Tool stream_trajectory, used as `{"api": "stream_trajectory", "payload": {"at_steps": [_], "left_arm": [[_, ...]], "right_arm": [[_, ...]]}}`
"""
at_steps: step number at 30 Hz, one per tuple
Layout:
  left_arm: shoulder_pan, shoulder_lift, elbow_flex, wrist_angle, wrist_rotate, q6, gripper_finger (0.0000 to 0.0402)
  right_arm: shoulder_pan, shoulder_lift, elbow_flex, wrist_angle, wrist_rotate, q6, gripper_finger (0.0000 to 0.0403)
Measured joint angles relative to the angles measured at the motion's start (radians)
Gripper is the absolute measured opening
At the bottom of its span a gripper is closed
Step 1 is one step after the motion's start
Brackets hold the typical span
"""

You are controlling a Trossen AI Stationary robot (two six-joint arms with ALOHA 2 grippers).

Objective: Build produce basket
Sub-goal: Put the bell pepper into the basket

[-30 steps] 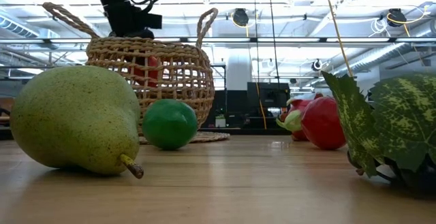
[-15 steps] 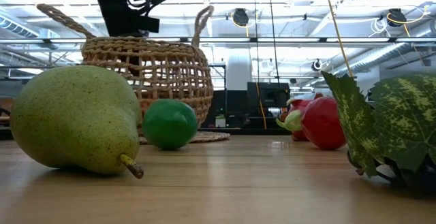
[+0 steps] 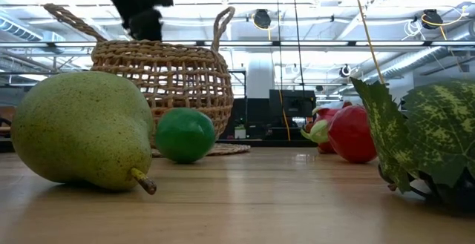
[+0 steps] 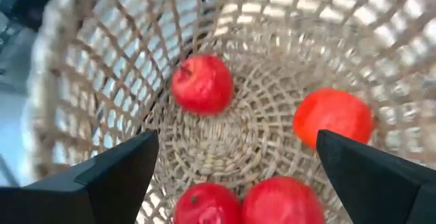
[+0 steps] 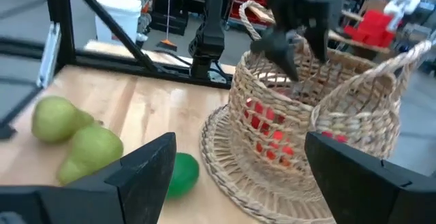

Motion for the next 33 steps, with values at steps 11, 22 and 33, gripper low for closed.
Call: {"api": "stream_trajectory", "payload": {"at_steps": [11,22,33], "left_arm": [[-0.133,-0.216,0.019,0.134,0.004,-0.067,0.0381],[-0.427,-0.252,-0.034,0.252,-0.008,-0.106,0.0309],[-0.546,-0.193,-0.067,0.363,-0.038,-0.026,0.0257]], "right_arm": [[0.006,0.032,0.000,-0.156,-0.006,0.341,0.0322],[0.061,0.082,0.000,-0.400,-0.155,0.706,0.0322],[0.114,0.079,0.062,-0.812,-0.409,0.840,0.0322]]}}
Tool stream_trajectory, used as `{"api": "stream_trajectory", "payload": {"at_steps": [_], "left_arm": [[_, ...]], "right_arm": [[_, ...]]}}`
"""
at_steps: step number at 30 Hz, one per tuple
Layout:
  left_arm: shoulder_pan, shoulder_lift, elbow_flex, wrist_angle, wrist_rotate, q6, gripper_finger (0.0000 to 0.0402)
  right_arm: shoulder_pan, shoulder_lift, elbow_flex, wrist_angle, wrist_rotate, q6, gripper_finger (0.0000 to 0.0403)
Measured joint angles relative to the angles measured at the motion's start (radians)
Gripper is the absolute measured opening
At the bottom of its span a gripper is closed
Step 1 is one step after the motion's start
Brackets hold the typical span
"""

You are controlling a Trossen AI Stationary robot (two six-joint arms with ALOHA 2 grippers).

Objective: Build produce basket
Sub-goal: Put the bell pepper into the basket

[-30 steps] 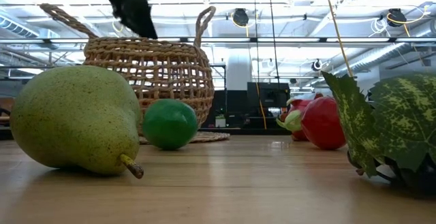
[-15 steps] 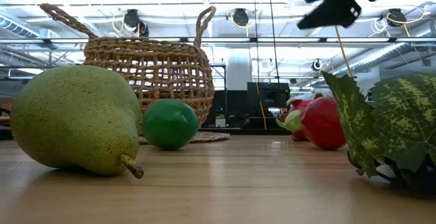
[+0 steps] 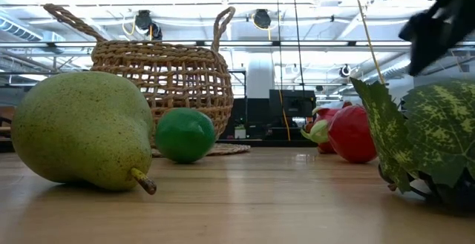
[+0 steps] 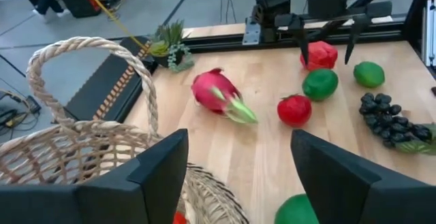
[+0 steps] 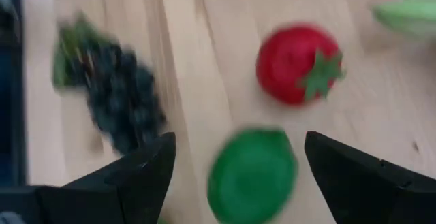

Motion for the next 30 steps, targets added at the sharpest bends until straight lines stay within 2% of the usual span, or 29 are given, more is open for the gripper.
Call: {"api": "stream_trajectory", "payload": {"at_steps": [4,9,14,19,23,30], "left_arm": [[-0.001,0.001,0.000,-0.004,0.001,0.000,0.0253],[-0.001,0.001,0.000,-0.020,0.002,0.009,0.0253],[-0.001,0.001,0.000,-0.036,0.003,0.011,0.0253],[0.000,0.001,0.000,-0.049,0.003,0.009,0.0253],[0.000,0.001,0.000,-0.050,0.003,0.009,0.0253],[0.000,0.001,0.000,-0.050,0.003,0.008,0.0253]], "right_arm": [[0.007,-0.003,0.002,-0.111,-0.088,-0.060,0.0322],[0.006,-0.003,0.002,-0.153,-0.174,-0.117,0.0322],[0.017,-0.003,0.002,-0.190,-0.208,-0.192,0.0330],[0.040,-0.003,-0.022,-0.272,-0.254,-0.189,0.0351],[0.057,-0.003,-0.052,-0.261,-0.307,-0.177,0.0365],[0.096,-0.002,-0.090,-0.259,-0.326,-0.196,0.0380]]}}
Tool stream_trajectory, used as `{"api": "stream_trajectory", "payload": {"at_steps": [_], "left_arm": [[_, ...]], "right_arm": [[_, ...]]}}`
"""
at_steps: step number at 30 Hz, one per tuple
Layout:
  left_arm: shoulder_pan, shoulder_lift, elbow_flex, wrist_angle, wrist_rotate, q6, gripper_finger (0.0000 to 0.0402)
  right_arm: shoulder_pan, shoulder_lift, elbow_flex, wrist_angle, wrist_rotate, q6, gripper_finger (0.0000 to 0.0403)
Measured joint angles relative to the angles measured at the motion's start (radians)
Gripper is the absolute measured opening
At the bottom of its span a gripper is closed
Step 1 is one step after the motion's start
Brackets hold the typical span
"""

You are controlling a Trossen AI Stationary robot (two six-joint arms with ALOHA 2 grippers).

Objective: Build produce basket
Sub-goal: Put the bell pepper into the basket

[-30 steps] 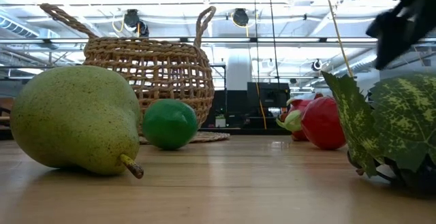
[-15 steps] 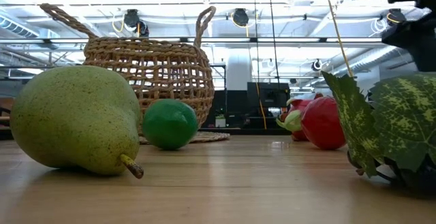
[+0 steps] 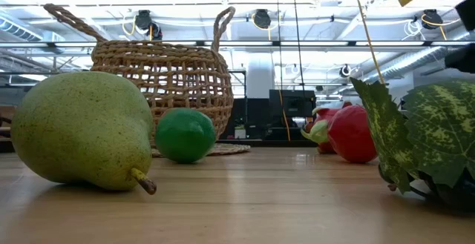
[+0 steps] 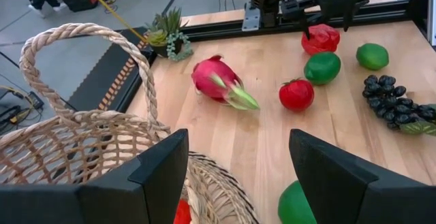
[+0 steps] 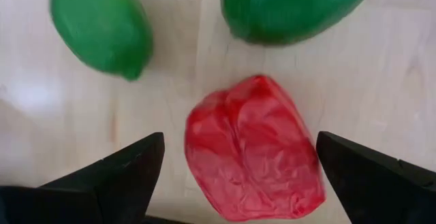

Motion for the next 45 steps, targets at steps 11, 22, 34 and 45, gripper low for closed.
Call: {"api": "stream_trajectory", "payload": {"at_steps": [11,22,34,45], "left_arm": [[0.000,0.000,0.000,0.001,0.000,-0.004,0.0253],[0.000,0.000,0.000,0.002,0.000,-0.004,0.0253],[0.000,0.000,0.000,0.003,0.000,-0.017,0.0253],[0.000,0.000,0.000,0.004,0.000,-0.019,0.0253]], "right_arm": [[0.040,0.099,-0.037,0.006,0.027,-0.071,0.0377],[0.040,0.134,-0.037,0.081,0.079,0.040,0.0375],[0.040,0.134,-0.037,0.110,0.071,0.093,0.0311],[0.032,0.134,0.032,0.084,0.023,0.140,0.0295]]}}
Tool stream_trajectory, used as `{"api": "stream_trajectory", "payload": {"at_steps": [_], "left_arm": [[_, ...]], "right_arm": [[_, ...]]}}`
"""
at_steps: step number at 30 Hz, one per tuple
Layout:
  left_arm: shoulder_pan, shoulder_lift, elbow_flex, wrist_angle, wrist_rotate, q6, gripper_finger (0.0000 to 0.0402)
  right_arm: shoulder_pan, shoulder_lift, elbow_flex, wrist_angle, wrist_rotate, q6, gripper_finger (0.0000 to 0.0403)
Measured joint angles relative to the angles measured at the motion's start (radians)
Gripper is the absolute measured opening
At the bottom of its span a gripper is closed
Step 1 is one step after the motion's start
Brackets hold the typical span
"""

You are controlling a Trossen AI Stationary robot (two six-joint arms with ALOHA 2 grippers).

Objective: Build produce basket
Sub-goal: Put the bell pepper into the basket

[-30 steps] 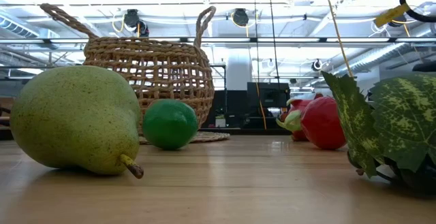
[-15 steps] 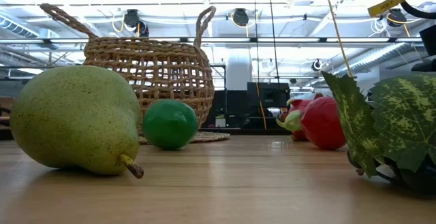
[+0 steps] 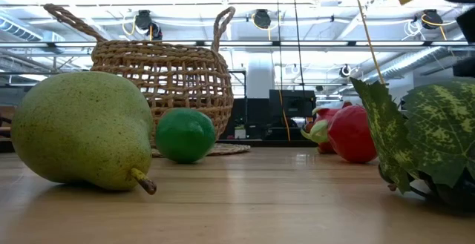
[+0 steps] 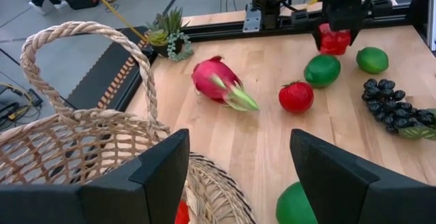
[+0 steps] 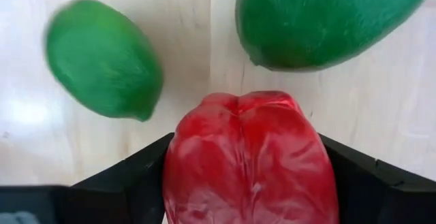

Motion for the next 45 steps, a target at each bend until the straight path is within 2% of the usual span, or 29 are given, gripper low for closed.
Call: {"api": "stream_trajectory", "payload": {"at_steps": [4,15,22,28,32,36,41,45], "left_arm": [[0.000,0.000,0.000,0.001,0.000,0.000,0.0253],[0.000,0.000,0.000,0.030,0.000,0.001,0.0253],[0.000,0.000,0.000,0.030,0.000,0.001,0.0253],[0.000,0.000,0.000,0.037,0.000,0.001,0.0253],[0.000,0.001,0.000,0.048,0.000,0.000,0.0253],[0.000,0.001,0.000,0.061,0.000,0.000,0.0253],[0.000,0.013,0.000,0.090,0.000,-0.001,0.0253],[-0.001,0.045,0.000,0.118,0.008,0.032,0.0253]], "right_arm": [[-0.021,0.000,0.065,-0.047,0.015,0.004,0.0293],[-0.093,-0.001,0.261,-0.107,0.142,0.019,0.0292],[-0.124,0.000,0.336,-0.095,0.273,0.011,0.0292],[-0.144,-0.010,0.341,0.022,0.414,-0.065,0.0292],[-0.146,-0.016,0.340,0.144,0.595,-0.164,0.0292],[-0.148,-0.016,0.301,0.373,0.748,-0.339,0.0294],[-0.186,-0.017,0.215,0.757,0.763,-0.585,0.0294],[-0.222,-0.016,0.074,1.185,0.725,-0.777,0.0295]]}}
